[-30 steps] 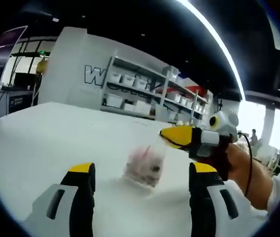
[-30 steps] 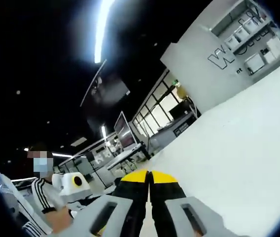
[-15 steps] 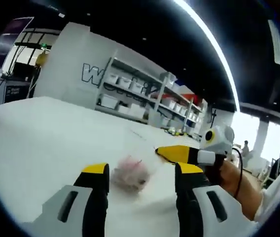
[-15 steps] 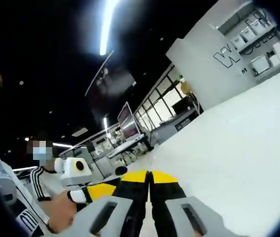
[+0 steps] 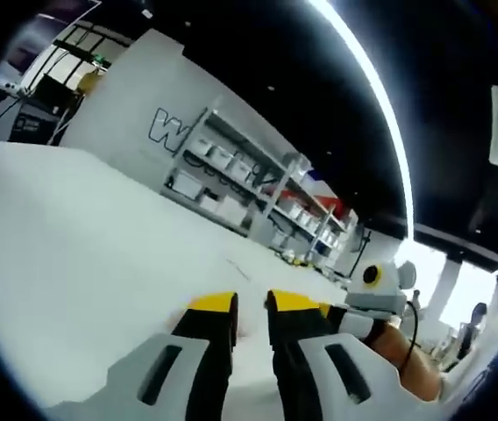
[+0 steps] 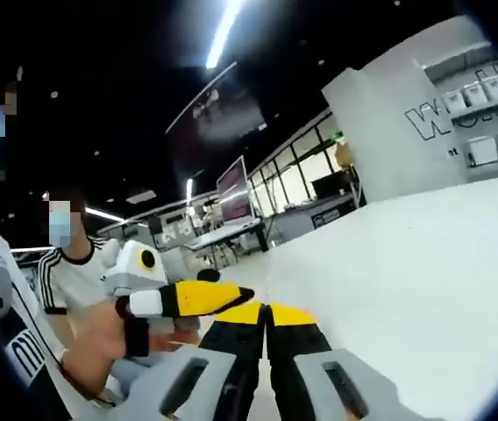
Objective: Open the resealable bag by pulling the two sides of the seal apart until the entire bag opening is separated and visibly accessible.
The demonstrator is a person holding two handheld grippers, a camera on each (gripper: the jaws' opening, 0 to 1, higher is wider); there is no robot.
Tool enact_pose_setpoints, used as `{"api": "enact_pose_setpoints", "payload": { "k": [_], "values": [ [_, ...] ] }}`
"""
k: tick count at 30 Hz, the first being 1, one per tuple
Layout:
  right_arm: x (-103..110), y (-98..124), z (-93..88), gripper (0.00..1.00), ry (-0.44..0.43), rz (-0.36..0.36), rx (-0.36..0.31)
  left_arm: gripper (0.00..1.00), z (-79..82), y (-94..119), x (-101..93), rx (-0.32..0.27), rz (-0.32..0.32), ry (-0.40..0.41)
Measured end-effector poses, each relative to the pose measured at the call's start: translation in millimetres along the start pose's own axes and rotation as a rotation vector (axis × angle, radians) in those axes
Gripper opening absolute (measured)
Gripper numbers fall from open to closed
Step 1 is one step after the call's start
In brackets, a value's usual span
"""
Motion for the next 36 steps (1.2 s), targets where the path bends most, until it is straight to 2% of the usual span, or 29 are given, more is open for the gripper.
{"api": "enact_pose_setpoints", "payload": {
  "k": [6,18,25,29,36],
  "values": [
    [2.2,1.4,-5.2,0.0,0.032,0.0,0.018,0.12,-9.1,-3.1,-0.2,0.033,-0.014,0.063],
    [5.4,3.2,-10.0,0.0,0.043,0.006,0.027,0.13,-15.8,-5.6,-0.6,0.052,-0.038,0.163],
    [7.4,3.0,-11.8,0.0,0.044,0.01,0.033,0.03,-17.7,-5.6,-2.6,0.067,-0.054,0.181],
    [5.5,3.6,-10.2,0.0,0.038,0.007,0.028,0.08,-14.9,-4.5,-4.0,0.052,-0.062,0.176],
    [4.7,4.8,-10.5,0.0,0.019,0.008,0.021,0.1,-17.7,-4.2,-5.2,0.068,-0.074,0.175]
  ]
}}
Point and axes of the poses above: the point that each gripper's makers call its tool centre point, and the gripper's own axes: y roughly backward along the fingers, x roughly to its left, z roughly out of its top, the point moved 2 cm from there along y, roughly backward along the fingers, and after that the axes turned 4 degrees about y, right-handed, at the moved point
